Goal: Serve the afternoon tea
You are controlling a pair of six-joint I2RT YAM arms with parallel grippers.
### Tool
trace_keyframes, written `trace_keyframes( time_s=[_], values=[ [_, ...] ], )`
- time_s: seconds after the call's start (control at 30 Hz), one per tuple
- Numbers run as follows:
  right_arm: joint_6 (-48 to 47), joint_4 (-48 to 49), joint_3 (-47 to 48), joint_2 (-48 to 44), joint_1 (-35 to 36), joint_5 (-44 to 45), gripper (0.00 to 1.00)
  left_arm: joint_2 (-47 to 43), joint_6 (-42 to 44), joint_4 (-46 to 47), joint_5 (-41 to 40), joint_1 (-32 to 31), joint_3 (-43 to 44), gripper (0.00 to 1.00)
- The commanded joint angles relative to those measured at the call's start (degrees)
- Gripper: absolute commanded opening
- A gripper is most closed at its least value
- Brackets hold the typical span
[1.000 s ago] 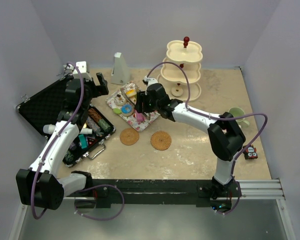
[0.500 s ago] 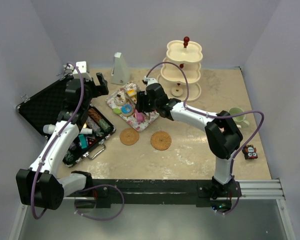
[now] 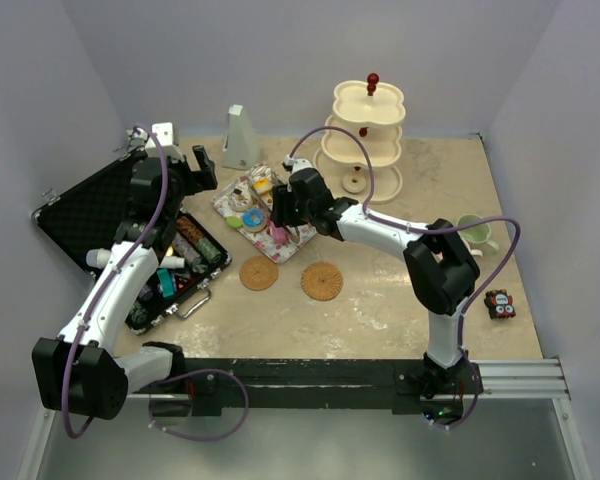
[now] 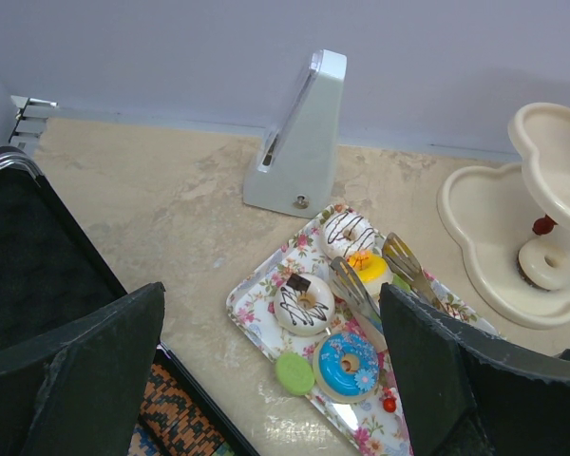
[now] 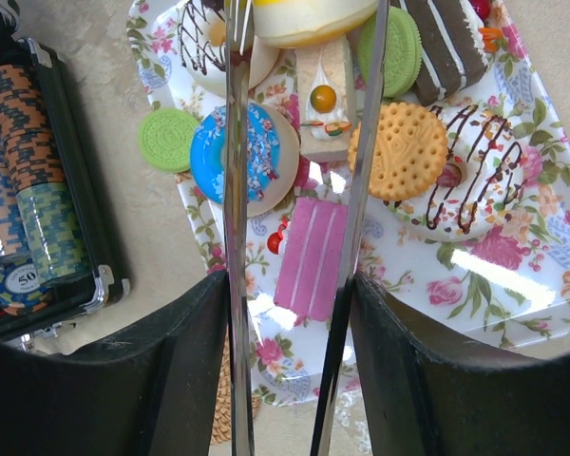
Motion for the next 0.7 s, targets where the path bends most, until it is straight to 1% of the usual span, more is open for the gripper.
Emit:
trace_keyframes(
  time_s=[0.0, 0.17, 0.33, 0.4, 0.53, 0.67],
  values=[
    [-0.8, 1.1, 2.2, -0.8, 0.4, -0.4, 0.54, -0.6, 0.9, 2.6, -0.2, -0.2, -0.2, 1.0],
    [-0.7, 0.9, 2.5, -0.8, 0.5, -0.5, 0.5, -0.5, 0.9, 2.6, -0.2, -0.2, -0.2, 1.0],
    [-0.7, 1.0, 2.6, -1.2, 0.7, -0.3, 0.4, -0.5, 0.9, 2.6, -0.3, -0.2, -0.2, 1.0],
    [-0.7, 1.2, 2.5, -1.6, 0.7, -0.1, 0.35, -0.6, 0.9, 2.6, -0.3, -0.2, -0.1, 1.0],
    [-0.6, 2.0, 2.2, -3.6, 0.7, 0.2, 0.26, -0.6, 0.9, 2.6, -0.4, -0.2, -0.1, 1.0],
    [-0.3, 3.4, 1.5, -7.6, 0.7, 0.9, 0.22, -0.6, 1.0, 2.6, -0.6, -0.2, -0.2, 1.0]
  ],
)
